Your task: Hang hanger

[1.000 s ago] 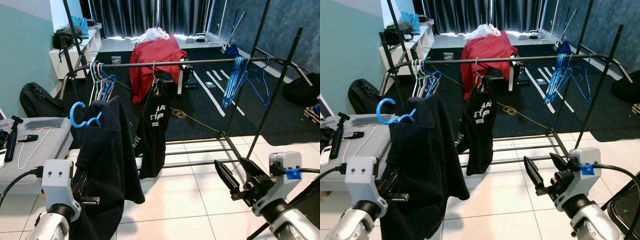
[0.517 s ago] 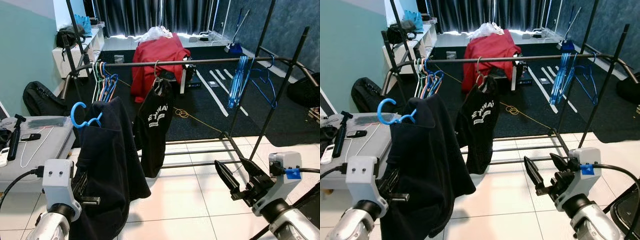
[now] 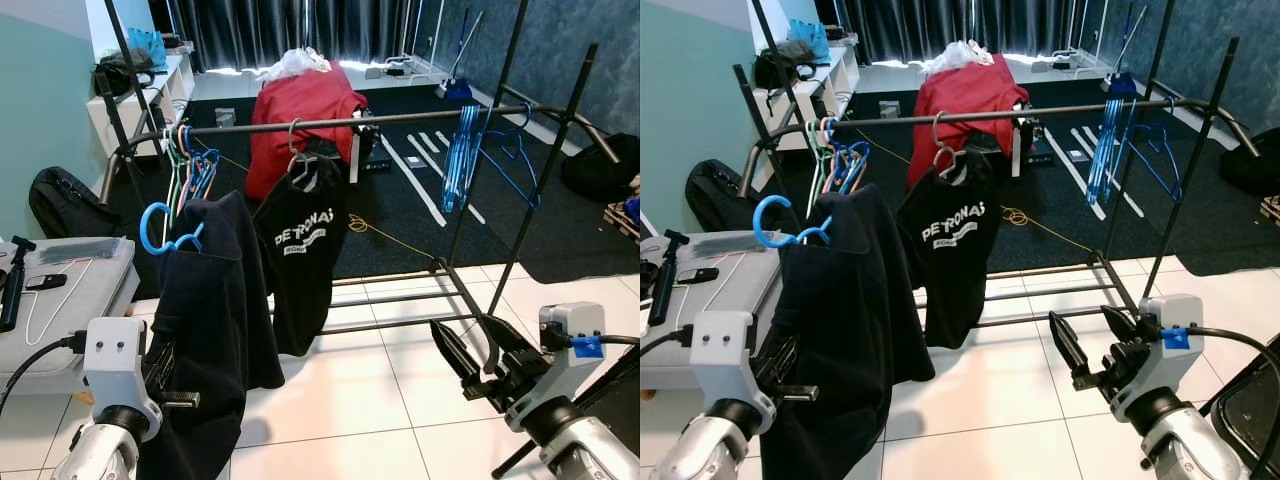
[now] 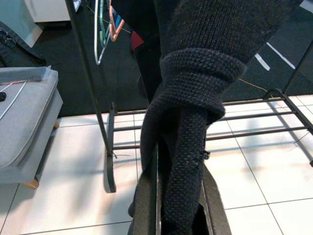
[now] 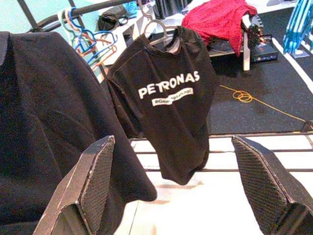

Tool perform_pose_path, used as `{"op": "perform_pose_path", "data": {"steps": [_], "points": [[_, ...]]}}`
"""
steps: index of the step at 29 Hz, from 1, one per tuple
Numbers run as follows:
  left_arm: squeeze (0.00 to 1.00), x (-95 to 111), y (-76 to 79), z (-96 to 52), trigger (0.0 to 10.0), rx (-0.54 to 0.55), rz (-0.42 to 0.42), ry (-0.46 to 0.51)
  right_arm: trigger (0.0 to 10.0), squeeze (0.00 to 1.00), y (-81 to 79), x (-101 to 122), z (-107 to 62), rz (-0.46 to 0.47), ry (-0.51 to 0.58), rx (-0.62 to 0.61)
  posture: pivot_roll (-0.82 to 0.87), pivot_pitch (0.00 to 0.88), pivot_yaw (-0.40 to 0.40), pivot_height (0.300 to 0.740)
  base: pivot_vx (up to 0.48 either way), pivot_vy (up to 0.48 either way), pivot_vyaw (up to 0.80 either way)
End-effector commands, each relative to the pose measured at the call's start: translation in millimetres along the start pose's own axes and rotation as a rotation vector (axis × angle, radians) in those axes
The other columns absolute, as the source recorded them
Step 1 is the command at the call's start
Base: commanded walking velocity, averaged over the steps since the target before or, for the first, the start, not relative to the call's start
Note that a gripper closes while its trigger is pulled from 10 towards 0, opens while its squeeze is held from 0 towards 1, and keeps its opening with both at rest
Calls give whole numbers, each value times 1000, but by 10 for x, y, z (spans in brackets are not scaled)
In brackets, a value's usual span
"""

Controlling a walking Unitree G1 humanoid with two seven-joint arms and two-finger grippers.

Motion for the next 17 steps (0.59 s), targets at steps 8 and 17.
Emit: {"op": "perform_pose_path", "data": {"steps": [8, 17], "points": [[0, 86, 11, 5, 10000, -7, -1, 40, 10000, 0, -49, -4, 4, 12, -4, 19, -103, 1, 27, 740, 350, 0, 0], [0, 85, 4, 4, 10000, 0, -7, 41, 10000, 0, -49, -3, 5, 11, -4, 18, -104, 2, 27, 740, 97, 0, 0]]}}
Point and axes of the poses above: a point about 5 cm out from each wrist's last joint towards the gripper, its own z axis pointing out of the wrist towards the gripper, its own x axis along the axis of the wrist's last joint, y = z × x, the point moved 5 cm from there along z, pointing out of the wrist towards the gripper, and after that the axes turned 8 degrees about z, right-handed, at the moved point
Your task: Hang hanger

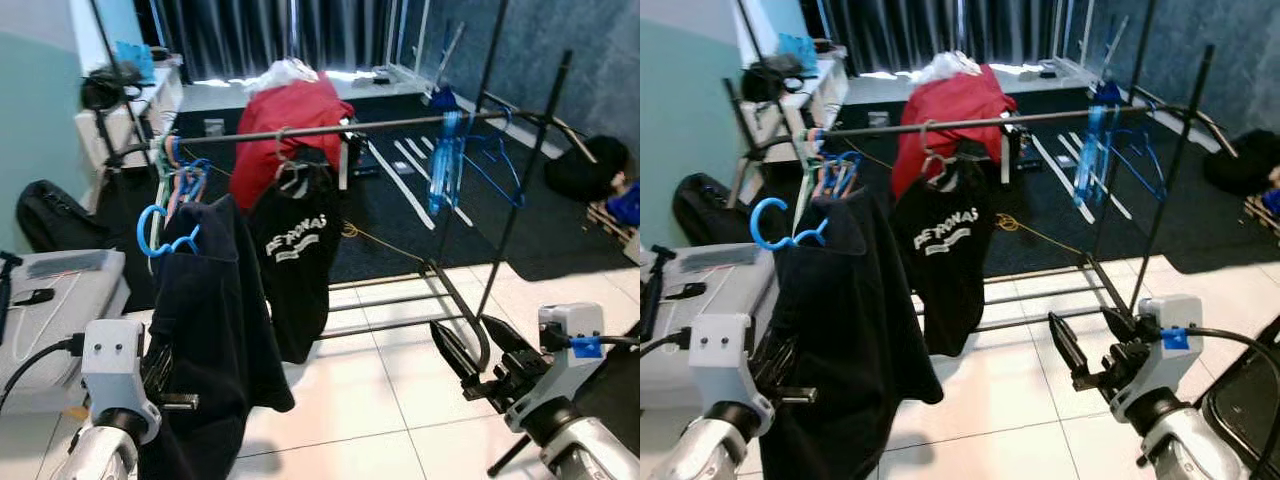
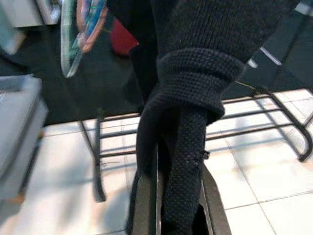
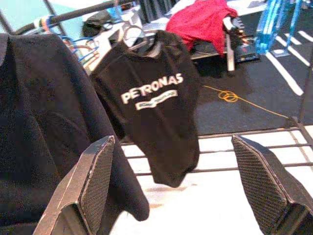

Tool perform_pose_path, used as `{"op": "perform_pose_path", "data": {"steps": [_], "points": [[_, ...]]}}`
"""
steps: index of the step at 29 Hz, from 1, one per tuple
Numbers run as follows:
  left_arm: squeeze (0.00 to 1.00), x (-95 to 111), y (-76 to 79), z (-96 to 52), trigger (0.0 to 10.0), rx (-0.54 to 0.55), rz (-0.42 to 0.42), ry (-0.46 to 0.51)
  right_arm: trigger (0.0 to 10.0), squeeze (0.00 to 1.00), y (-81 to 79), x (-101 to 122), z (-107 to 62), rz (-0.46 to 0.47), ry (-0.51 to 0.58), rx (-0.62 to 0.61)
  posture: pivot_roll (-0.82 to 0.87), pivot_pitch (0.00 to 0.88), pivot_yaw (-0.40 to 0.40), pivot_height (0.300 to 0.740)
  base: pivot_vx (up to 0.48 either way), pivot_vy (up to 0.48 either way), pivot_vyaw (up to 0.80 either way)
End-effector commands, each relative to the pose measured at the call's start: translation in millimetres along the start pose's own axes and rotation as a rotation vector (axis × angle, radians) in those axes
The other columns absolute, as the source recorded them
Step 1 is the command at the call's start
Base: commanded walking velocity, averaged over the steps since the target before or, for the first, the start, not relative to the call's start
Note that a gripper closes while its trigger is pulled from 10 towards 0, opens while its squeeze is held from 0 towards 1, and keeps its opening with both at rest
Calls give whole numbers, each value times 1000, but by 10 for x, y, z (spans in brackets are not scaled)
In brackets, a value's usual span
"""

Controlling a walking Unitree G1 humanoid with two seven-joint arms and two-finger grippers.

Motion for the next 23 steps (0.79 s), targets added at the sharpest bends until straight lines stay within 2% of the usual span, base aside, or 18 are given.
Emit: {"op": "perform_pose_path", "data": {"steps": [1, 9, 19, 23], "points": [[0, 76, -27, -5, 10000, 10, -1, 36, 10000, 0, -61, -9, 9, 13, -5, 24, -104, 2, 27, 740, 0, 0, 0], [0, 73, -25, -2, 10000, 9, 2, 35, 10000, 0, -58, -12, 10, 12, -6, 25, -104, 1, 27, 740, 0, 0, 0], [0, 79, -12, 4, 10000, 0, 11, 40, 10000, 0, -54, -15, 13, 12, -8, 26, -104, 0, 27, 740, 461, 0, 0], [0, 77, -18, 1, 10000, 7, 2, 41, 10000, 0, -54, -16, 13, 12, -8, 26, -104, 0, 27, 740, 191, 0, 0]]}}
Point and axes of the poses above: a point about 5 cm out from each wrist's last joint towards the gripper, its own z axis pointing out of the wrist towards the gripper, its own x axis along the axis of the wrist's last joint, y = z × x, the point moved 5 cm from there along z, pointing out of the wrist towards the gripper, and after that the axes turned 8 degrees about z, right-handed, at the moved point
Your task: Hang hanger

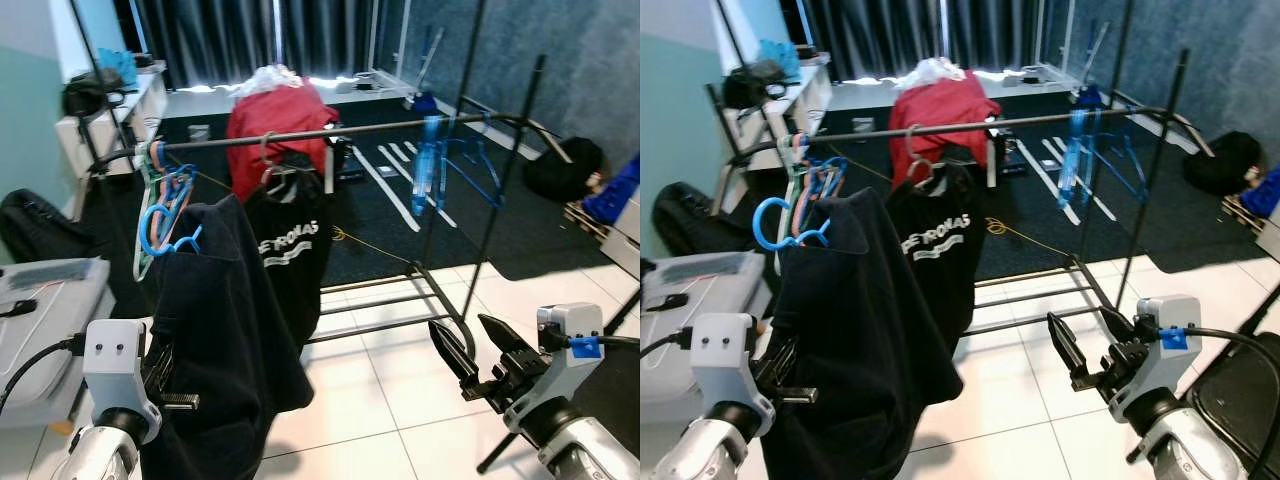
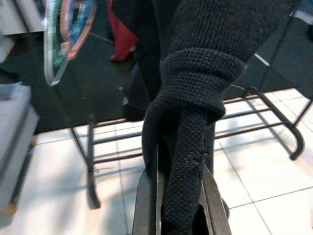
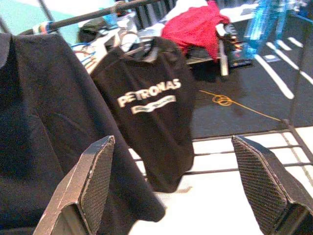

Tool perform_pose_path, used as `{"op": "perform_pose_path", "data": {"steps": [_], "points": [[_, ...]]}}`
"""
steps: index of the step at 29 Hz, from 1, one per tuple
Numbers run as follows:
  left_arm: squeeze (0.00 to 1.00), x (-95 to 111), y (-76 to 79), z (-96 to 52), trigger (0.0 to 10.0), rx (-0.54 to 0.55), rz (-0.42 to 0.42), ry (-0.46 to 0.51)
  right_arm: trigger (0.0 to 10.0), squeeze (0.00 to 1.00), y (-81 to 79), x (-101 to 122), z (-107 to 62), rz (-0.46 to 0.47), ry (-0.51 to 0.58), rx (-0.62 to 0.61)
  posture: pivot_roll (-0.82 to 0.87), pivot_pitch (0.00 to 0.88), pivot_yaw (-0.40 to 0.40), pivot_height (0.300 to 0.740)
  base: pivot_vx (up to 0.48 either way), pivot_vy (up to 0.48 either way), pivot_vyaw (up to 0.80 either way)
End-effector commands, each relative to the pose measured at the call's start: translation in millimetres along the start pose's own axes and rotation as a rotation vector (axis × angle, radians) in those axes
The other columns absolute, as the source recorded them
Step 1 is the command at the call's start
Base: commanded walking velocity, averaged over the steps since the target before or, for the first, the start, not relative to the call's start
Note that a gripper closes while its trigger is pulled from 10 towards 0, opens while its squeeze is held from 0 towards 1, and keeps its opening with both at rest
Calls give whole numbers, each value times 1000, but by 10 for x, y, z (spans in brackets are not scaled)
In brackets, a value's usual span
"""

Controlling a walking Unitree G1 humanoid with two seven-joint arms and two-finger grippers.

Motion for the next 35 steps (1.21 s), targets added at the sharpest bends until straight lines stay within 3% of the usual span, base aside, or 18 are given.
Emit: {"op": "perform_pose_path", "data": {"steps": [1, 25, 31, 35], "points": [[0, 94, -14, 11, 10000, 9, -4, 47, 10000, 0, -45, -12, 10, 12, -6, 20, -103, 0, 27, 740, 0, 0, 0], [0, 100, -17, 7, 10000, 5, 0, 49, 10000, 0, -50, -7, -1, 16, -6, 23, -102, 5, 26, 740, 0, 0, 0], [0, 101, -19, 8, 10000, 4, 2, 49, 10000, 0, -54, -7, 0, 17, -6, 24, -101, 7, 26, 740, 446, 0, 0], [0, 100, -24, 6, 10000, 6, -4, 50, 10000, 0, -55, -7, 0, 17, -6, 24, -101, 7, 27, 740, 0, 0, 0]]}}
Point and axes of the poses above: a point about 5 cm out from each wrist's last joint towards the gripper, its own z axis pointing out of the wrist towards the gripper, its own x axis along the axis of the wrist's last joint, y = z × x, the point moved 5 cm from there along z, pointing out of the wrist towards the gripper, and after that the axes turned 8 degrees about z, right-handed, at the moved point
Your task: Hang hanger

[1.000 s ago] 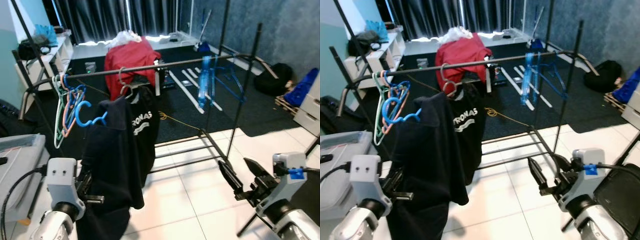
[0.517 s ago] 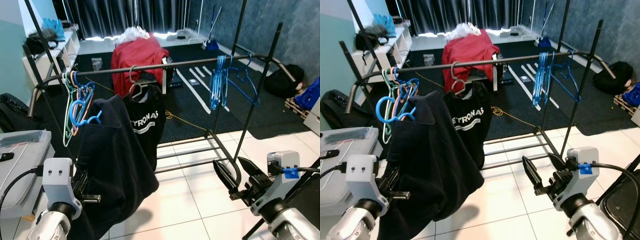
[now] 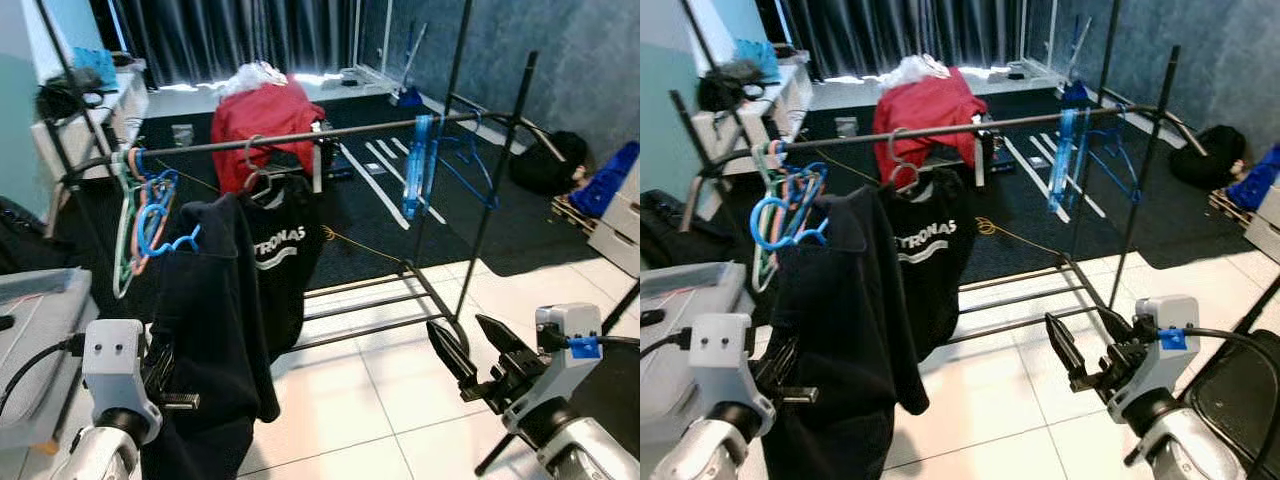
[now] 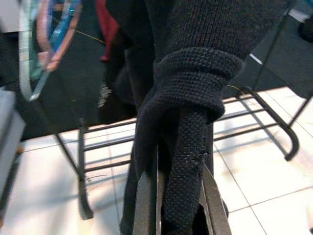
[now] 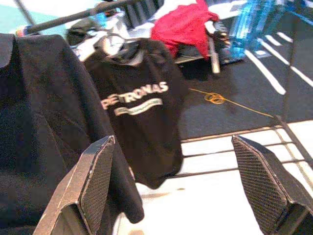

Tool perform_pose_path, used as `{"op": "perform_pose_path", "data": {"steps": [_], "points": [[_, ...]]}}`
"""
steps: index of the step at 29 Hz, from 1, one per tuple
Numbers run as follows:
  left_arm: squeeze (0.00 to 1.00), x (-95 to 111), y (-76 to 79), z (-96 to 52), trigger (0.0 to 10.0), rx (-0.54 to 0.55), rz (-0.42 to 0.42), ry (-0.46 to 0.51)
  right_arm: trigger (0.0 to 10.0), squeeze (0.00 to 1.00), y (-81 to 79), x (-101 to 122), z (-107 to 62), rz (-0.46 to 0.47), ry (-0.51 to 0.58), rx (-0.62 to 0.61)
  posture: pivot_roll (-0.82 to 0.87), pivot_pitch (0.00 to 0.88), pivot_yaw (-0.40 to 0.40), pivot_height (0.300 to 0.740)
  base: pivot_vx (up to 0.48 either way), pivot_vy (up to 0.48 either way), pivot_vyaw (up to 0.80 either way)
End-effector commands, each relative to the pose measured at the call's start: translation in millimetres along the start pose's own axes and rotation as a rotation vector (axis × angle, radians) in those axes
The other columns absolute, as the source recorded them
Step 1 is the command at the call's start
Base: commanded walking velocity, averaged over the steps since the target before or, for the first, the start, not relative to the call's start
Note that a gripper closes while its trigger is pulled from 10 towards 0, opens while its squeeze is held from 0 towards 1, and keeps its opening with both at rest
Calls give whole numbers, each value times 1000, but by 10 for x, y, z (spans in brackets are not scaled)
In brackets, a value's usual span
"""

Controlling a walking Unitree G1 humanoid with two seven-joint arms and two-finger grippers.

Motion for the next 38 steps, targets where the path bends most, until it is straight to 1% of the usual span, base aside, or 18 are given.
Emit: {"op": "perform_pose_path", "data": {"steps": [1, 25, 38], "points": [[0, 100, -19, 12, 10000, 3, 2, 48, 10000, 0, -30, 5, -5, 5, -2, 11, -101, 7, 27, 740, 0, 0, 0], [0, 86, -21, 21, 10000, 2, -6, 47, 10000, 0, -30, 1, 0, 6, -7, 16, -101, 0, 25, 740, 0, 0, 0], [0, 75, -31, -4, 10000, 13, 2, 39, 10000, 0, -31, -5, -17, 9, -12, 21, -96, 0, 22, 740, 0, 0, 0]]}}
Point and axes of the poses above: a point about 5 cm out from each wrist's last joint towards the gripper, its own z axis pointing out of the wrist towards the gripper, its own x axis along the axis of the wrist's last joint, y = z × x, the point moved 5 cm from there along z, pointing out of the wrist towards the gripper, and after that the axes turned 8 degrees about z, right-handed, at the moved point
